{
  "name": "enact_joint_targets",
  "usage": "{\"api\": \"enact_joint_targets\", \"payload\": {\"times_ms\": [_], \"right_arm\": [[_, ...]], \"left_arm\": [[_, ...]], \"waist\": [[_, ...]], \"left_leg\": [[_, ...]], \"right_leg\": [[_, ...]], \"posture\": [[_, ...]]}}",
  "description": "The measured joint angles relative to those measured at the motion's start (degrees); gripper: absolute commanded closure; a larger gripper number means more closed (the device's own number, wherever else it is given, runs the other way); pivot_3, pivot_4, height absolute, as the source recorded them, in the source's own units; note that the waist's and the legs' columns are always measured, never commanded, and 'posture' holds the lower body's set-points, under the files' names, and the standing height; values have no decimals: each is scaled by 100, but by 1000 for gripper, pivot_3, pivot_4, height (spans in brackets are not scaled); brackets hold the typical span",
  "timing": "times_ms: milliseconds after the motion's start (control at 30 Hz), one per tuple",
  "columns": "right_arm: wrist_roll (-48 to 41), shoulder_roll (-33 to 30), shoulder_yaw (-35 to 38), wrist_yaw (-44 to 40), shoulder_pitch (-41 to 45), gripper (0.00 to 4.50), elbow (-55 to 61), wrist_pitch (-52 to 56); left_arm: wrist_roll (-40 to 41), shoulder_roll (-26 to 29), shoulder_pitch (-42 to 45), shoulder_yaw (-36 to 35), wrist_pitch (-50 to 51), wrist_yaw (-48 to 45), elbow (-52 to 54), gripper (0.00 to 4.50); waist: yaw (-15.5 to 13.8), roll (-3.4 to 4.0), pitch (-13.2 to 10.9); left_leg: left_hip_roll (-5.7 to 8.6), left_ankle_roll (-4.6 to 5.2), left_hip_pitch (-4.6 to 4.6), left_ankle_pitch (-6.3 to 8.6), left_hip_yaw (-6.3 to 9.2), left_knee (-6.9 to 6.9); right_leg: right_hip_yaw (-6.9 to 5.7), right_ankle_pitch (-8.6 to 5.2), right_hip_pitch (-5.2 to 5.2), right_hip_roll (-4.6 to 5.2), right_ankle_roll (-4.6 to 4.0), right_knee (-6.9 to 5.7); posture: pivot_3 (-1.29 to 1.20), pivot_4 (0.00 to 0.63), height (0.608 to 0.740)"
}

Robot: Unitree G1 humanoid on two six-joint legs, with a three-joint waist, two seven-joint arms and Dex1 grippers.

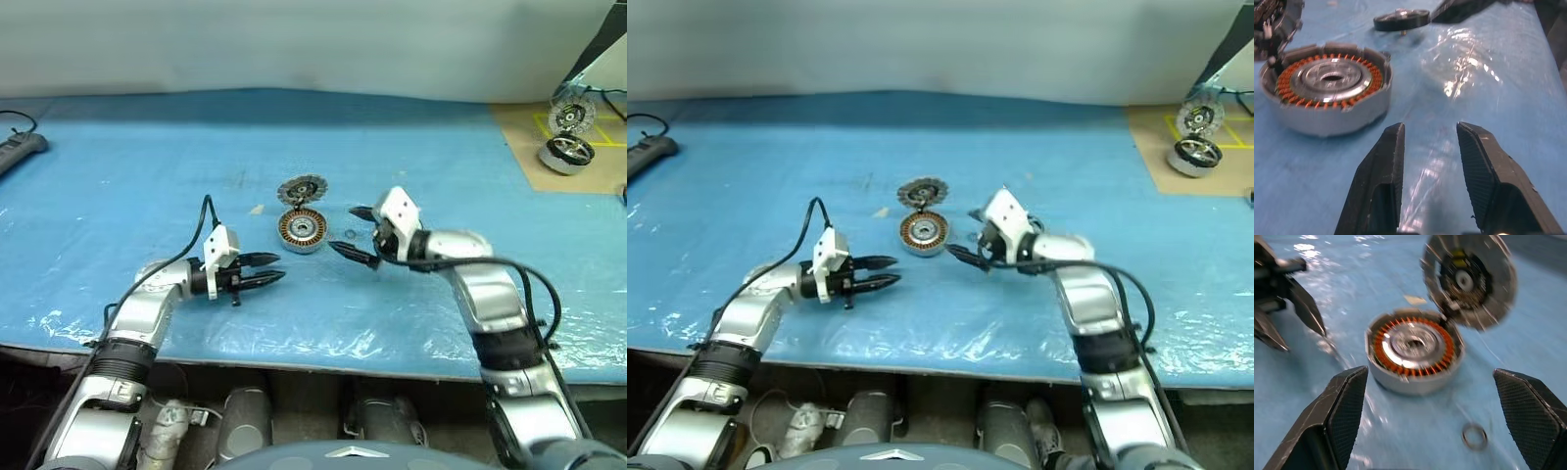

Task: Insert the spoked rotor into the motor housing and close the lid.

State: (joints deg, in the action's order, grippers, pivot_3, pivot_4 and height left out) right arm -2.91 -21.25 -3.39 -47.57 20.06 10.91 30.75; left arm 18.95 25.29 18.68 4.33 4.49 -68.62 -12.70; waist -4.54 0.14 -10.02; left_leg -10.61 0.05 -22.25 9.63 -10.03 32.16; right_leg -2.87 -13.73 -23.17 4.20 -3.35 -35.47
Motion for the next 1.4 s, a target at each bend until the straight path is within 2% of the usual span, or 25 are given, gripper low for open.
{"api": "enact_joint_targets", "payload": {"times_ms": [133, 333, 500, 833, 1167, 1267, 1400], "right_arm": [[-28, 429, 327, 866, -374, 147, 31, 90], [-37, 807, 182, 1398, -246, 147, -446, -41], [-10, 830, -49, 1530, -102, 147, -930, -240], [-4, 805, -252, 1654, -85, 147, -1485, -611], [-2, 907, -329, 1830, 206, 147, -2006, -892], [-4, 852, -359, 1752, 202, 696, -2014, -914], [-9, 788, -352, 1723, 169, 2129, -2013, -930]], "left_arm": [[-53, -264, -115, 63, -32, 328, 169, 2709], [-293, -437, -120, 75, -242, 815, 62, 2709], [-475, -629, -316, 81, -447, 1272, 34, 2709], [-416, -706, -717, 106, -170, 1645, 581, 2709], [-499, -737, -722, 167, -532, 1631, 142, 2709], [-559, -740, -661, 191, -694, 1629, -97, 2709], [-626, -741, -603, 228, -770, 1641, -176, 2709]], "waist": [[69, 1, 0], [65, 1, 0], [64, 0, 0], [64, 1, 0], [64, 0, 0], [65, 0, 0], [64, 0, 0]], "left_leg": [[0, 6, 21, 5, 0, -5], [3, 2, 12, 2, 0, -9], [4, -13, 6, -7, 0, -22], [4, -3, 14, -1, 0, -23], [4, -5, 19, -2, 0, -21], [4, -5, 21, -2, 0, -21], [4, -5, 22, -2, 0, -21]], "right_leg": [[4, -2, 7, 0, 4, -3], [3, -1, 7, 0, 4, 8], [0, -2, 5, 0, 4, 18], [0, -1, 10, 0, 4, 18], [0, -1, 17, 0, 4, 18], [0, -1, 19, 0, 4, 18], [0, -1, 19, 0, 4, 17]], "posture": [[0, 150, 740], [0, 150, 740], [0, 150, 740], [0, 150, 740], [0, 150, 740], [0, 150, 740], [0, 150, 740]]}}
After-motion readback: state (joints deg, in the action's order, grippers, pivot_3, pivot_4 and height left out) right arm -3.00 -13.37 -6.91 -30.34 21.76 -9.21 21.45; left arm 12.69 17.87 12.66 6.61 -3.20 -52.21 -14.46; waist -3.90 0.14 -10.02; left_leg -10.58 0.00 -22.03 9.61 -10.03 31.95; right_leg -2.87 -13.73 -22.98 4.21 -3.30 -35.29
